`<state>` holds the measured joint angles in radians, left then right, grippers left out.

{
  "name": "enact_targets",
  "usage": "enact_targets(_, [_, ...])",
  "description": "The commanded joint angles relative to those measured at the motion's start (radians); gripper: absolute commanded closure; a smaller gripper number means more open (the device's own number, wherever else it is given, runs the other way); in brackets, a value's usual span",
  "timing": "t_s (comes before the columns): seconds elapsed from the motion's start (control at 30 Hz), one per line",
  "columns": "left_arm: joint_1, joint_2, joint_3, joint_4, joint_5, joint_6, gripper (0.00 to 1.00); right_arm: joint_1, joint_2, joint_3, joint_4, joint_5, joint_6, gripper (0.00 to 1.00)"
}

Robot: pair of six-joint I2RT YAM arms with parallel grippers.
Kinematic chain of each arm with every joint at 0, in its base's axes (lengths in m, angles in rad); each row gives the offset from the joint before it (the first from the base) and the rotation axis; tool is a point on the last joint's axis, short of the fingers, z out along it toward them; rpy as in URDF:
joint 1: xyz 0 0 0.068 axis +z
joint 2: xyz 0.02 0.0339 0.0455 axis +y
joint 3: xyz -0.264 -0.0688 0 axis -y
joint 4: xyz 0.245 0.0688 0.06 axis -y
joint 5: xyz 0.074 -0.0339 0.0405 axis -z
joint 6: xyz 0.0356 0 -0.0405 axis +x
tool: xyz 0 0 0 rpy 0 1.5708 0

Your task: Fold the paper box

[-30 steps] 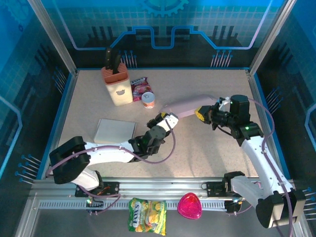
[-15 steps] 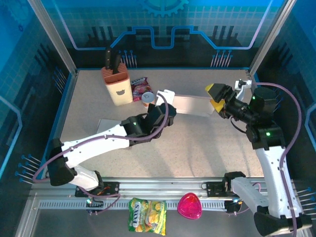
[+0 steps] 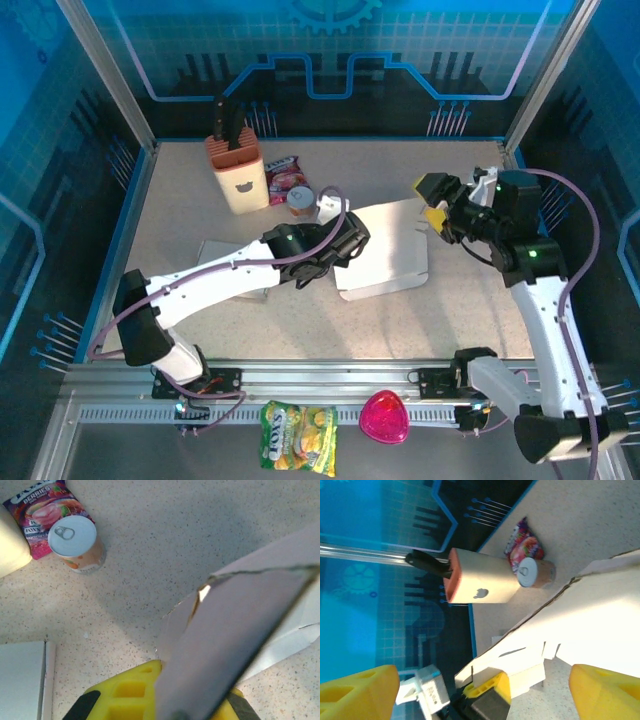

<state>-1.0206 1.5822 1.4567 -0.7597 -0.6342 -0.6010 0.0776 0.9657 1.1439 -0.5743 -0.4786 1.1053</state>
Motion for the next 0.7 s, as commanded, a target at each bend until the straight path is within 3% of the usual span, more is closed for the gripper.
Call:
enact_targets(0.0, [-0.008,-0.034,-0.062,0.060,-0.006,0.029,1.00,0.020,0.000,-0.047,0.015,0.008,-0.005,0.12])
enact_targets(0.3, [-0.025,-0.047,-0.223,0.243,-0.090,0.124,1.00,0.192,0.026,-0.157,0.152,0.134,0.076,0.17])
enact_targets(0.53, [-0.030,-0.048,-0.264,0.271,-0.091,0.099,1.00,0.321,0.022,-0.337,0.387,0.266,0.268,0.37])
enact_targets(0.67, [-0.035,-0.056,-0.287,0.287,-0.087,0.095,1.00,0.341,0.028,-0.356,0.419,0.310,0.300,0.44])
